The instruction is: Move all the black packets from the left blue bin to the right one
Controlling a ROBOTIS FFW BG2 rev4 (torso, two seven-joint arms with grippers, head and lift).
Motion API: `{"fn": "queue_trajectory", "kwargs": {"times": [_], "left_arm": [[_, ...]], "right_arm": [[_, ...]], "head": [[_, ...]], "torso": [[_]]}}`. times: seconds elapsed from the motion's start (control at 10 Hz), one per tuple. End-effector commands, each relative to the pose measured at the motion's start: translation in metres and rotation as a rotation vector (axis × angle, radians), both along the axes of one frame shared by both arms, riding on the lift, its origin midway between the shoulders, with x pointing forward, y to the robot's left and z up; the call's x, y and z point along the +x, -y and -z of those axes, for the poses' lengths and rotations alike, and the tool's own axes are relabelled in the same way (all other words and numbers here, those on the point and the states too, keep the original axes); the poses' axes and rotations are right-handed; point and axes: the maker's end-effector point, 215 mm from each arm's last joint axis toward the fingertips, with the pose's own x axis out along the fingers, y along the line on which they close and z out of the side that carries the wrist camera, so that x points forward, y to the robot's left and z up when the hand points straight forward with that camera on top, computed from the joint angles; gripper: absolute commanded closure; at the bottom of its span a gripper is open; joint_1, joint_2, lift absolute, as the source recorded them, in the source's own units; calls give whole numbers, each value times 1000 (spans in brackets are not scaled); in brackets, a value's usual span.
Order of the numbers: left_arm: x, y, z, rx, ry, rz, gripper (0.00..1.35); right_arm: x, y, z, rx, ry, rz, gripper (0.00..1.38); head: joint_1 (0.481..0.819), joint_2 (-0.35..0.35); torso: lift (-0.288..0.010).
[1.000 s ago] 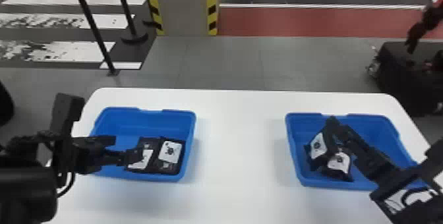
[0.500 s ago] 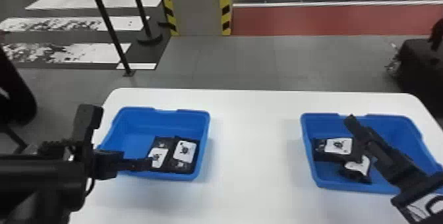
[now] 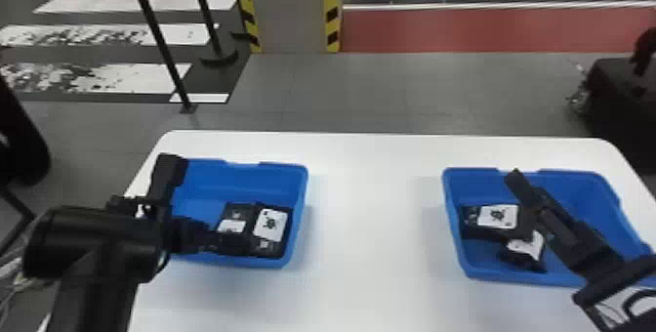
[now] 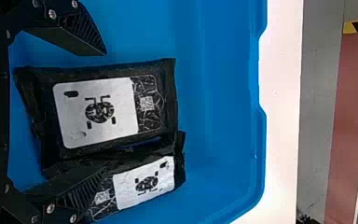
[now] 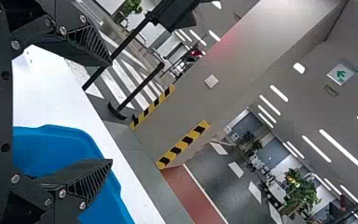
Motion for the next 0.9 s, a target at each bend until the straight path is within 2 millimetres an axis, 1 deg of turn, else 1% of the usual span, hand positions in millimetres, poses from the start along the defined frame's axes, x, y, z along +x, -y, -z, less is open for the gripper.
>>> {"fn": "queue_trajectory", "kwargs": {"times": [0.0,0.1,0.2,0.4,0.5,0.6,0.7,0.8], "left_arm": [[8,8,12,-22,-21,17,223],[7,14,22,-29,-47,32,558],[1,11,27,-23,-72,18,820],[6,16,23,-27,-37,60,814],[10,17,14,-43,-12,92,815],[7,19,11,-56,-18,120,863],[5,17,0,-50,18,132,1197],[3,17,-20,-60,94,161,1228]], "right_arm": [[-2,-1,3,7,-5,-1,314],[-4,-1,4,15,-8,-1,314],[-4,-1,4,20,-8,-2,314],[-6,-2,4,25,-7,-4,314],[-5,-4,4,29,-9,-10,314],[-5,-4,4,31,-8,-10,314],[-6,-5,5,30,-10,-14,314],[-7,-9,5,33,-10,-22,314]], "head": [[695,87],[695,81],[695,74],[695,73],[695,70],[695,67],[695,64],[695,65]], "torso": [[-110],[-110],[-110],[-110],[-110],[-110],[-110],[-110]]}}
